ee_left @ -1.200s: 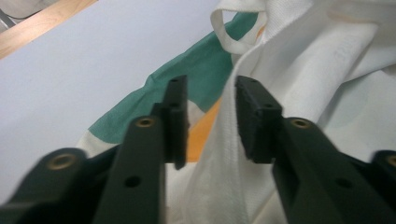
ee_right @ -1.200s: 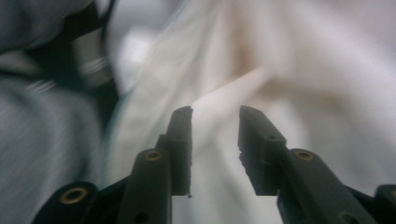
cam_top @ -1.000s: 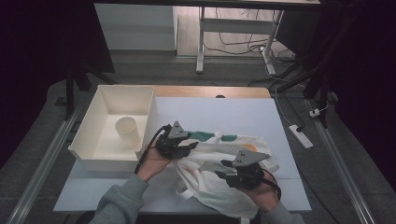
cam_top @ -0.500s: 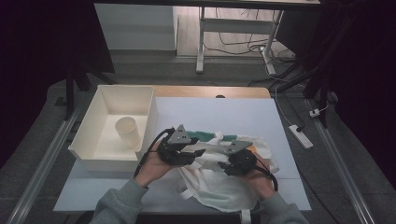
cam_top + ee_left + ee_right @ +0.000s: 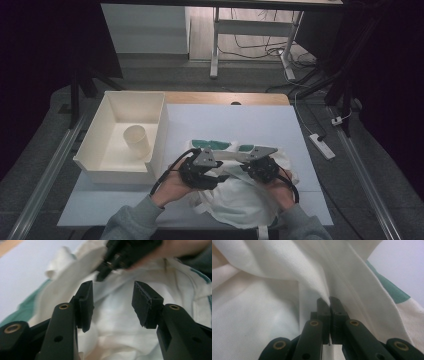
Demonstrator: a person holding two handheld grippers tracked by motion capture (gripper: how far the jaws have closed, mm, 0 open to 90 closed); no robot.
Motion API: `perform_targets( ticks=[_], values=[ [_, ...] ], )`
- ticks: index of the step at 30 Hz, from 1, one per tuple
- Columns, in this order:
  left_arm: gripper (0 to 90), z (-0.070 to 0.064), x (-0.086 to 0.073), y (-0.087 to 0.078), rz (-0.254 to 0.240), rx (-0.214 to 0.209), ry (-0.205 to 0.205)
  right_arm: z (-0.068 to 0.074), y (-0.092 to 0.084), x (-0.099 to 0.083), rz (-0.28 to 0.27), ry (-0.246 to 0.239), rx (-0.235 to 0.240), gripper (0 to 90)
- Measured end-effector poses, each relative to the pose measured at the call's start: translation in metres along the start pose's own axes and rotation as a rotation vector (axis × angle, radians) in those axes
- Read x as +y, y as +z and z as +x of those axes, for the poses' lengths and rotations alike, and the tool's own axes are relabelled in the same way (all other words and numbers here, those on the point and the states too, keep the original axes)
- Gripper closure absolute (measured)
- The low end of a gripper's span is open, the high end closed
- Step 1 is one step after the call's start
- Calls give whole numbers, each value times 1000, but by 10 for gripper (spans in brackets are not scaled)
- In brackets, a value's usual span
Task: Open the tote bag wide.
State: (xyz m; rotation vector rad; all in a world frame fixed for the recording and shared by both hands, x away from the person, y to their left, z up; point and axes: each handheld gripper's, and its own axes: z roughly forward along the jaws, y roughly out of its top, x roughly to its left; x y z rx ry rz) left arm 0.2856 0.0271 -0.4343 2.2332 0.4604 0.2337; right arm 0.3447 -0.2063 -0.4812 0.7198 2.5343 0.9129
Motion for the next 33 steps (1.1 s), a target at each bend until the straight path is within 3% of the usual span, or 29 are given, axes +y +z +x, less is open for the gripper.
perform_targets(
  ticks=[8, 24, 27, 33],
  values=[
    [497, -17, -1, 24, 85, -73, 52, -8, 2, -1, -20, 37, 11, 881],
    [439, -31, -17, 40, 168, -206, 95, -14, 4, -5, -33, 67, 36, 880],
    [429, -34, -20, 43, 191, -208, 111, -14, 4, -5, -37, 68, 37, 880],
    [429, -40, -27, 57, 260, -166, 139, -15, 4, -6, -38, 77, 39, 880]
  ],
)
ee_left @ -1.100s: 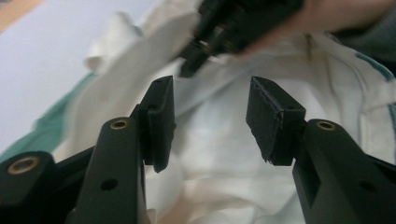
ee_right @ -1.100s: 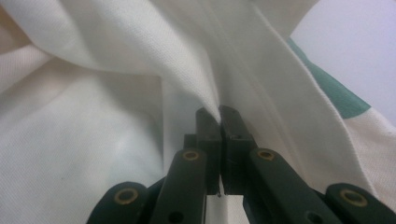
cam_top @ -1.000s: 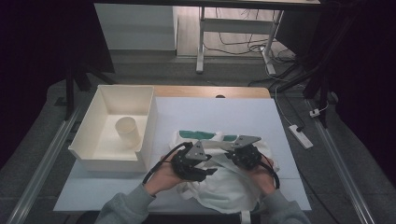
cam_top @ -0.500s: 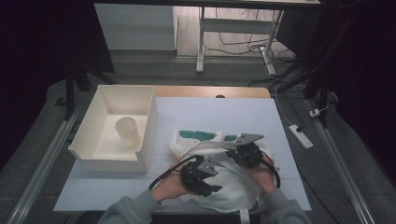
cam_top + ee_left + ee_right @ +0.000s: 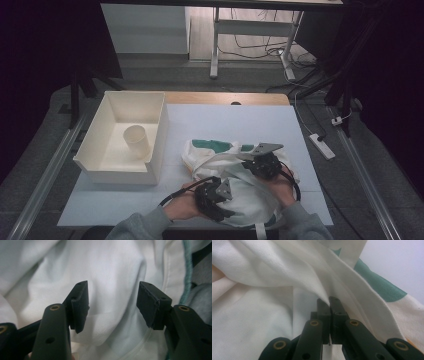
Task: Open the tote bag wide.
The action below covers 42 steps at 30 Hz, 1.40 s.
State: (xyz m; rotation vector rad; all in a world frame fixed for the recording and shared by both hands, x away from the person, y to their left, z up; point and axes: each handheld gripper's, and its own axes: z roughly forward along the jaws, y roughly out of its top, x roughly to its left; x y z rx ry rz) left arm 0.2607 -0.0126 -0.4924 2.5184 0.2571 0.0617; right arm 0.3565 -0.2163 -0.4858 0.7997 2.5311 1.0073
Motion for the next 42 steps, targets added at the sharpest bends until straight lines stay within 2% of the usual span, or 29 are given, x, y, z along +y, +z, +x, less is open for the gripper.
perform_targets(
  ticks=[2, 5, 8, 11, 13, 16, 20, 24, 30, 33, 36, 39, 42],
  values=[
    [438, -1, -1, 5, 20, 16, 5, 0, 0, 0, -2, -3, 0, 880],
    [498, 0, -3, 8, 16, 20, -3, 0, 0, 0, -1, -1, -2, 880],
    [641, 2, -4, 8, 9, 19, -17, 0, -1, 0, -2, -1, -6, 880],
    [810, 2, -5, 9, -4, -8, -9, 1, -2, 0, -6, -9, -12, 881],
    [862, 2, -5, 7, -9, -4, 0, 2, -5, 2, -11, -18, -19, 881],
    [874, 3, -6, 3, -22, -14, -10, 6, -12, 7, -17, -43, -33, 882],
    [878, -2, -6, -4, -38, -5, 5, 7, -27, 16, -48, -65, -58, 884],
    [879, -7, -5, -14, -64, -24, 9, 3, -41, 25, -82, -62, -75, 885],
    [880, -12, -8, -30, -106, -34, 4, 1, -43, 46, -88, -99, -108, 885],
    [880, -13, -9, -38, -123, -24, 6, -2, -40, 59, -102, -97, -132, 886],
    [881, -10, -10, -44, -133, -12, 1, -10, -29, 71, -109, -71, -142, 885],
    [880, -4, -12, -46, -134, -4, -15, -20, -7, 79, -69, -67, -153, 886],
    [881, 4, -15, -45, -142, -19, -28, -31, 14, 79, -42, -58, -168, 886]
  ],
)
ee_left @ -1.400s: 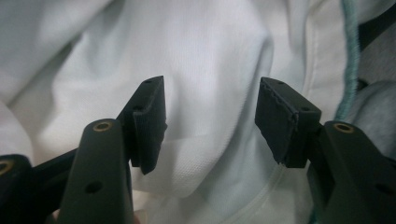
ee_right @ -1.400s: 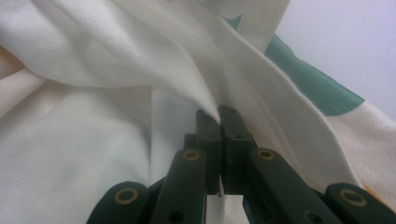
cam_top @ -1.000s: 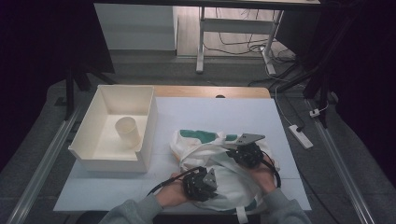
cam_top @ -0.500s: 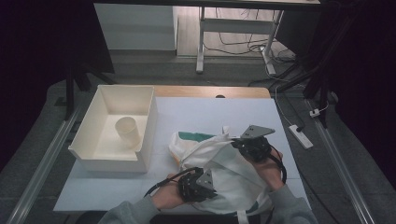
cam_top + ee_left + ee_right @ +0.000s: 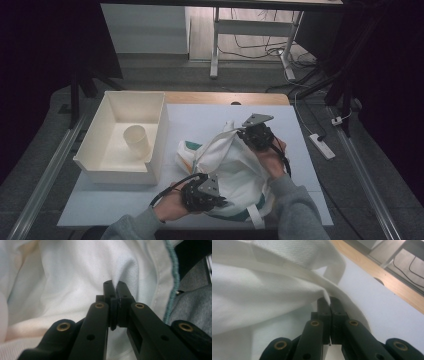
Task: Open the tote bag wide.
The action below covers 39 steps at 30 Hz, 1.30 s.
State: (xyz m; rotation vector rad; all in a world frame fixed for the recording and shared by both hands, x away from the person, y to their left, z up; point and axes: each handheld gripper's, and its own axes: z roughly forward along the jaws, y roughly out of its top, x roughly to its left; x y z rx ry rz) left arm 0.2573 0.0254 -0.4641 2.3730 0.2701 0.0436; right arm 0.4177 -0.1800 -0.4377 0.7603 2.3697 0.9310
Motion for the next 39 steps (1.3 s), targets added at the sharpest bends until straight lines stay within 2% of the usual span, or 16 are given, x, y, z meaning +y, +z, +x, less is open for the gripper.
perform_targets(
  ticks=[2, 4, 6, 15, 19, 26, 28, 30, 34, 39],
  values=[
    [880, 4, 0, 1, -4, -4, -9, -7, 14, -4, 14, 27, -4, 886],
    [880, 6, 0, 2, 0, -3, -11, -14, 25, -9, 25, 64, 12, 886],
    [880, 7, 0, 3, 0, -7, -15, -16, 33, -13, 42, 76, 19, 886],
    [878, 11, -2, 6, 2, -21, -33, -13, 53, -23, 85, 90, 45, 885],
    [877, 13, -2, 7, 2, -27, -39, -13, 57, -28, 86, 100, 61, 884],
    [868, 12, -3, 7, 2, -27, -40, -14, 54, -29, 69, 113, 69, 868],
    [851, 12, -3, 7, 3, -17, -36, -14, 51, -29, 58, 126, 76, 813],
    [772, 12, -3, 7, 1, -3, -40, -14, 47, -29, 44, 143, 96, 728],
    [658, 12, -3, 3, -16, 5, -52, -11, 28, -30, -14, 154, 122, 579],
    [565, 11, 0, -4, -52, 31, -61, -5, -3, -36, -108, 167, 145, 508]
  ],
)
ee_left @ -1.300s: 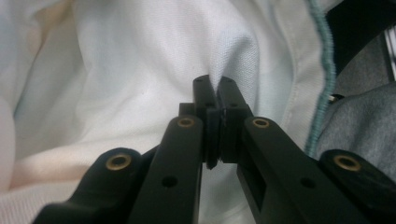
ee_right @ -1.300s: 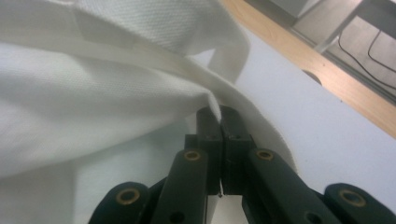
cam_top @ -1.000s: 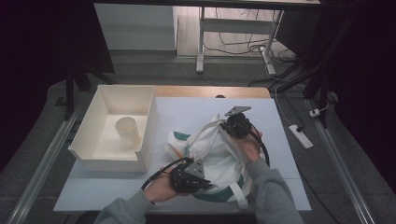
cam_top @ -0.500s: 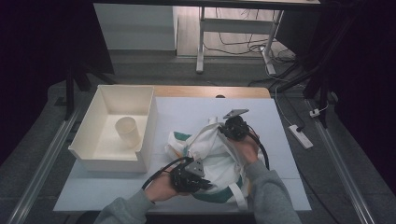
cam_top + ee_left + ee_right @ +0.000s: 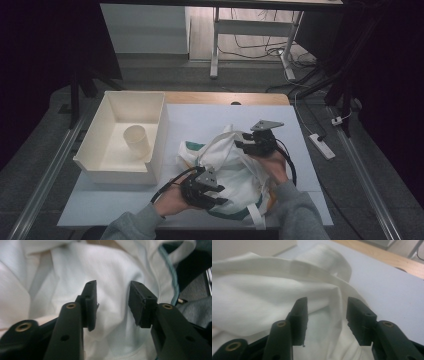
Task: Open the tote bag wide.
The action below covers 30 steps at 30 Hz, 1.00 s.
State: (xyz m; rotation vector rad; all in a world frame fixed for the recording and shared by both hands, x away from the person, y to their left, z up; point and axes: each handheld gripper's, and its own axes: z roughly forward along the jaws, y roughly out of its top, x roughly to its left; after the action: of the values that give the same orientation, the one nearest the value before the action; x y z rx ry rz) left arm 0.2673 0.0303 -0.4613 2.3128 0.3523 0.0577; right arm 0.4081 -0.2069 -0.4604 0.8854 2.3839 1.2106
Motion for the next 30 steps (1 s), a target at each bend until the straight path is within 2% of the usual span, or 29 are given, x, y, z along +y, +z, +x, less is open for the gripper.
perform_targets(
  ticks=[5, 8, 18, 22, 25, 28, 30],
  values=[
    [507, 0, 4, -12, -36, 45, -10, 10, -25, -5, -24, -14, 20, 488],
    [486, 3, 4, -18, -56, 85, -37, 13, -36, -9, -33, -2, 36, 488],
    [473, 12, 6, -41, -131, 160, -75, 27, -59, -24, 4, -39, 17, 481],
    [473, 21, 11, -49, -142, 216, -92, 31, -64, -30, 24, -46, 22, 480],
    [473, 30, 14, -51, -151, 224, -118, 34, -62, -33, 55, -62, 13, 476],
    [473, 40, 15, -50, -135, 272, -140, 36, -60, -35, 77, -71, 11, 473],
    [472, 44, 13, -50, -129, 284, -152, 37, -59, -36, 82, -72, 13, 472]
  ],
)
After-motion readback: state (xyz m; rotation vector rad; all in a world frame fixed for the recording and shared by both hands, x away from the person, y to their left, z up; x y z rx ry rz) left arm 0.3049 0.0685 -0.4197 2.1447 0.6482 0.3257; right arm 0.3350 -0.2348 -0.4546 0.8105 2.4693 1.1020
